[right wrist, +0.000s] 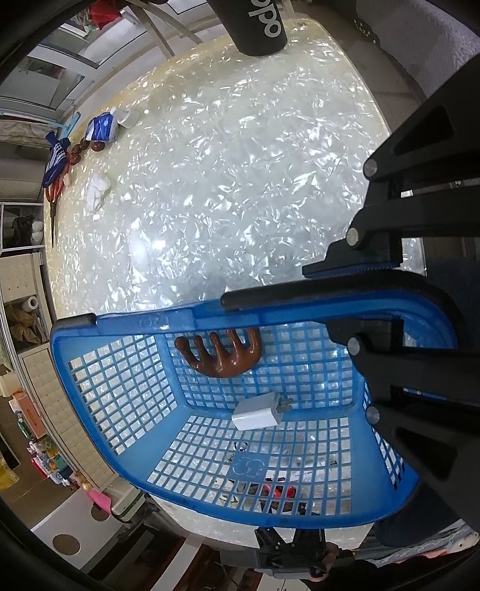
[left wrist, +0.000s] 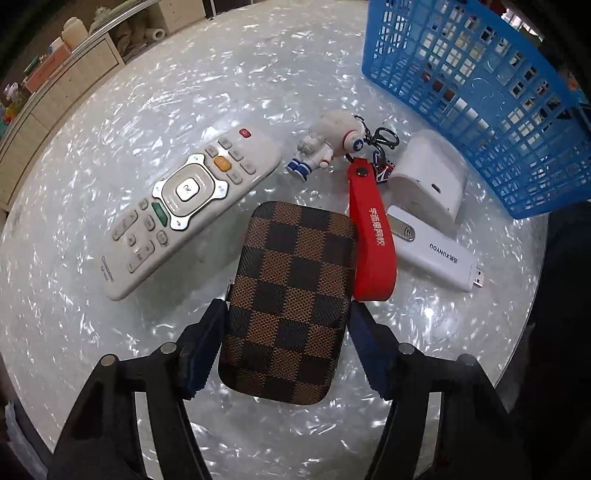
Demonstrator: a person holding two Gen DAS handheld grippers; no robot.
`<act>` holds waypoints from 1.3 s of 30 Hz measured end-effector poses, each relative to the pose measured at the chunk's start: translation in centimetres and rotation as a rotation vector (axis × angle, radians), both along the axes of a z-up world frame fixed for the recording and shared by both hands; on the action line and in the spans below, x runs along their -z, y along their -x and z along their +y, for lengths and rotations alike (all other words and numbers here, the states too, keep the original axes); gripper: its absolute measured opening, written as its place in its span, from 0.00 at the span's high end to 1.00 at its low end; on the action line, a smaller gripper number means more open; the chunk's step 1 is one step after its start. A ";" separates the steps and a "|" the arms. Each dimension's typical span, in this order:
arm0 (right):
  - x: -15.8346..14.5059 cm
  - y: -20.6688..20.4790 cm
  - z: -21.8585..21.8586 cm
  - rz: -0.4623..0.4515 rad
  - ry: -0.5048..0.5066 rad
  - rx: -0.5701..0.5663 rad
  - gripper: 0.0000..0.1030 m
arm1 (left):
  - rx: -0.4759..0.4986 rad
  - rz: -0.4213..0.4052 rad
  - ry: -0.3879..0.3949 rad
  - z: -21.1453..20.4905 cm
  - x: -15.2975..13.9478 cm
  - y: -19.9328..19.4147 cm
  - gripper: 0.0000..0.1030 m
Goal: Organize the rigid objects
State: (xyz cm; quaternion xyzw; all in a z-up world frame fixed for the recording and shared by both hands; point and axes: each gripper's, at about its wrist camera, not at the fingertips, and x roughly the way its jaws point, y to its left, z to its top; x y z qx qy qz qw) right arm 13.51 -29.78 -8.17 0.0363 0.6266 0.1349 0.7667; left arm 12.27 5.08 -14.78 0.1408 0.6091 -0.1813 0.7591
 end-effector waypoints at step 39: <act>-1.2 0.3 0.0 -0.025 0.019 -0.014 0.86 | 0.045 -0.343 0.189 -9.1 -18.5 2.6 0.32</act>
